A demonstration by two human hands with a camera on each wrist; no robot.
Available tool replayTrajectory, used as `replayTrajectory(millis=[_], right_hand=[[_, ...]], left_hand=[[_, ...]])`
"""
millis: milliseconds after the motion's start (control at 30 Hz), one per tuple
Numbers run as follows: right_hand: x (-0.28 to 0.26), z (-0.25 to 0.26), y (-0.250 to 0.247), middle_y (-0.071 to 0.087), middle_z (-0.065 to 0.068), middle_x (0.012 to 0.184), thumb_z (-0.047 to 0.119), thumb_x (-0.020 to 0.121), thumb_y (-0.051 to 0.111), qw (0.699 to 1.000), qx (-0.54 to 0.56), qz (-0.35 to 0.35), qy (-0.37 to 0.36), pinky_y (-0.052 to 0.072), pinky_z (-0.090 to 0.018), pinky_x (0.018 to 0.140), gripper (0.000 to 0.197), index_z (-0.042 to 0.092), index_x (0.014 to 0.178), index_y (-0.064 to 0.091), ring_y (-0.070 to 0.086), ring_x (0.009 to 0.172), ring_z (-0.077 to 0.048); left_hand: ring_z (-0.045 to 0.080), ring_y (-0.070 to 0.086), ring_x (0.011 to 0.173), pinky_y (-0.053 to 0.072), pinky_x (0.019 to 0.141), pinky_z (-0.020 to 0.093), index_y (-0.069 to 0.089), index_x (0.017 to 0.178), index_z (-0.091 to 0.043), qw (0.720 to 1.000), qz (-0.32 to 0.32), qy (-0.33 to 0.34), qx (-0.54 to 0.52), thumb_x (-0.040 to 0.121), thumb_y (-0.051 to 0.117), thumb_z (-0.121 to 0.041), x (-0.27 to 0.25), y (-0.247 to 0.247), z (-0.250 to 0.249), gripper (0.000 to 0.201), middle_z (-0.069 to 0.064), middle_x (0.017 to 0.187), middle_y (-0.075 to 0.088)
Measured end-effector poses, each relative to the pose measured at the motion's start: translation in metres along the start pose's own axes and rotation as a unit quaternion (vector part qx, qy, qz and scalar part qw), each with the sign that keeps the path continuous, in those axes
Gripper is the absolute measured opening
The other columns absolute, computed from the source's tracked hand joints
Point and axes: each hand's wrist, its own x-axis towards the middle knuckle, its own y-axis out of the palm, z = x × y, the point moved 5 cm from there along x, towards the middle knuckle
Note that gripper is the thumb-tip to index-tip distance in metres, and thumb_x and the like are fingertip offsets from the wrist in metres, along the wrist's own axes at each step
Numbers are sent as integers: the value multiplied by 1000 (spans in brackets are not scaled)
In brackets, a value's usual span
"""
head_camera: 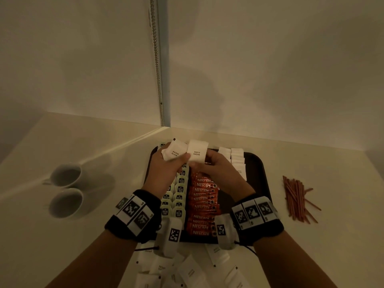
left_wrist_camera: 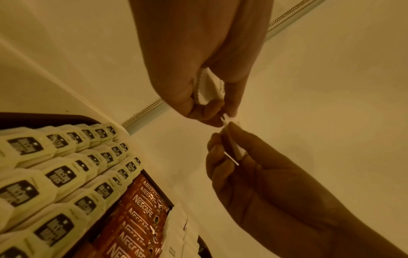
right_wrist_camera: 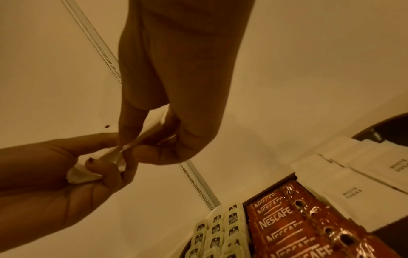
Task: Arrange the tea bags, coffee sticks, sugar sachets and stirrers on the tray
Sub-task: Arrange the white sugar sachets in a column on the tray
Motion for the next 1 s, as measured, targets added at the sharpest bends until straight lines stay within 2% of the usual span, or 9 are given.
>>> replayTrajectory(millis=[133, 233, 300, 400, 467, 567, 667, 833, 1000], right_hand=[[0, -1, -11, 66, -20, 102, 18, 89, 59, 997, 27, -62, -26, 53, -46, 85, 18, 10, 105, 63, 65, 90, -36], [0, -7, -32, 68, -9, 95, 15, 94, 52, 994, 32, -99, -27, 57, -33, 80, 13, 10, 97, 63, 67, 83, -20], [-1, -14, -56, 67, -4, 97, 12, 95, 50, 986, 37, -159, -23, 56, -26, 76, 13, 11, 97, 63, 67, 83, -15], [-3, -42, -99, 66, -6, 104, 12, 94, 53, 964, -68, -258, 11, 54, -25, 72, 16, 9, 107, 60, 65, 86, -18], [-5, -68, -120, 66, -9, 107, 14, 91, 58, 945, -139, -290, 60, 54, -27, 73, 21, 8, 111, 58, 64, 88, -18], [-8, -104, -131, 65, -9, 107, 17, 88, 63, 926, -207, -285, 135, 55, -36, 81, 19, 10, 105, 58, 63, 90, -20], [-7, -131, -130, 61, -7, 110, 18, 87, 63, 922, -213, -265, 184, 54, -36, 84, 20, 12, 105, 58, 60, 96, -19], [2, -142, -128, 63, -7, 112, 20, 86, 65, 915, -224, -274, 196, 50, -43, 93, 20, 12, 103, 60, 59, 102, -22], [7, -142, -126, 62, -8, 111, 19, 84, 68, 906, -235, -294, 193, 50, -37, 93, 22, 9, 102, 61, 59, 103, -22]], left_hand=[[15, 66, 74, 51, 56, 24, 66, 95, -16, 1000, 2, -6, -25, 86, 66, -6, -1, 2, -1, 14, 0, 82, 71], [21, 65, 78, 50, 55, 24, 64, 101, -11, 993, 2, -51, -107, 93, 56, -11, 0, 3, 0, 12, 10, 91, 70], [22, 66, 77, 51, 54, 22, 61, 106, -10, 978, -7, -92, -186, 97, 46, -14, -1, 1, 2, 17, 13, 94, 68], [24, 68, 81, 54, 57, 22, 58, 112, -10, 961, -5, -117, -251, 99, 38, -16, -3, -4, 3, 25, 14, 97, 68], [26, 67, 84, 55, 57, 23, 59, 113, -10, 960, -4, -118, -255, 99, 36, -17, -2, -6, 5, 27, 14, 100, 68], [26, 65, 86, 55, 58, 23, 61, 112, -11, 961, -1, -119, -250, 99, 36, -16, -2, -7, 7, 29, 13, 102, 68], [24, 67, 81, 54, 57, 23, 61, 110, -11, 961, 2, -124, -249, 99, 35, -16, -2, -6, 9, 29, 12, 97, 70], [25, 66, 81, 54, 56, 22, 57, 118, -8, 957, 5, -135, -257, 100, 34, -19, -1, -5, 12, 32, 14, 100, 69], [27, 68, 80, 54, 56, 23, 52, 123, -3, 949, 4, -150, -276, 100, 33, -20, 1, -8, 15, 34, 18, 100, 68]])
